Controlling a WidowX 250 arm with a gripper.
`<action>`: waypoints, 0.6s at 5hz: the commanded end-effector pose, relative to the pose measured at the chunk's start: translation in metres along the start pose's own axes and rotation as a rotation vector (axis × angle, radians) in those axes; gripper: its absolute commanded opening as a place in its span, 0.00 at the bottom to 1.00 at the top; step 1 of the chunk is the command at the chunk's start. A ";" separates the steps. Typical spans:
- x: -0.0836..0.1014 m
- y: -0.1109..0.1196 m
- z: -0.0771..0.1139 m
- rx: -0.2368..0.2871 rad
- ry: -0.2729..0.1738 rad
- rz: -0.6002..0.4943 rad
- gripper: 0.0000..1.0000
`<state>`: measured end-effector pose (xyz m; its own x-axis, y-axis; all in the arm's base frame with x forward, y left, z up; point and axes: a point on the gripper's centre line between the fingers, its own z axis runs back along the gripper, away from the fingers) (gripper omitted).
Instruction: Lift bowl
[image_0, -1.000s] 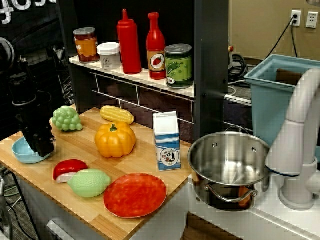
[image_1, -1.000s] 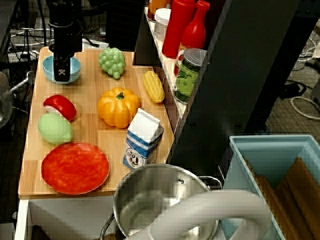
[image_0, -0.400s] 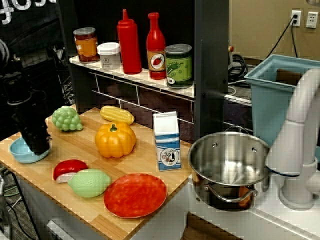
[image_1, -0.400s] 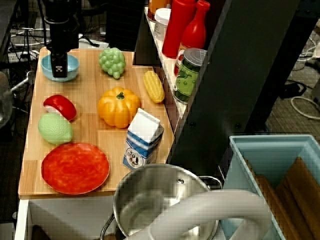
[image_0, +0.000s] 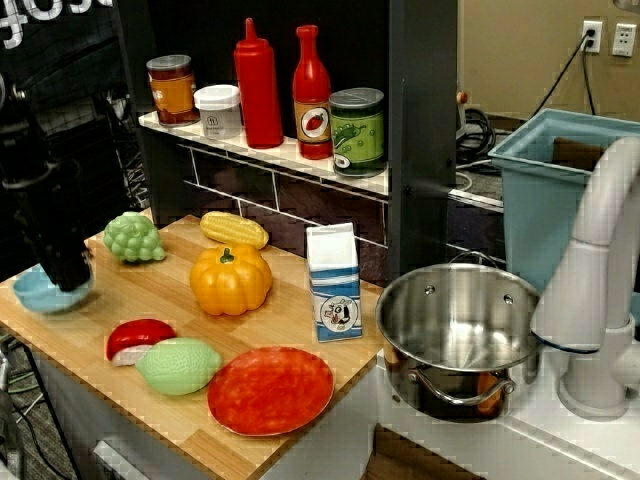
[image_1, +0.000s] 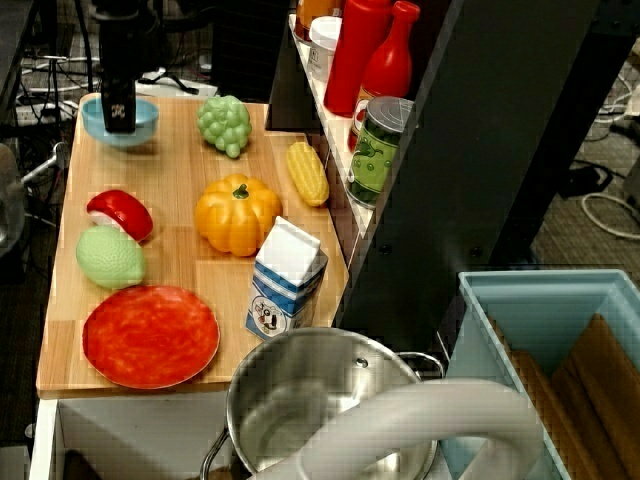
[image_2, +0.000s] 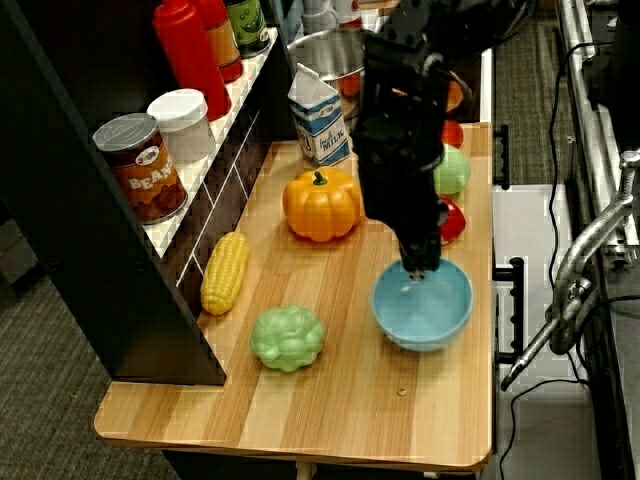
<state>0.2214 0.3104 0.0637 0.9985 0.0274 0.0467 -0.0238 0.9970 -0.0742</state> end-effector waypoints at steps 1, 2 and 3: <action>0.020 -0.012 0.067 0.033 -0.083 -0.079 0.00; 0.022 -0.020 0.080 0.026 -0.087 -0.108 0.00; 0.025 -0.029 0.090 0.017 -0.069 -0.146 0.00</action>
<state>0.2413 0.2858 0.1207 0.9925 -0.0976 0.0738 0.1071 0.9847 -0.1371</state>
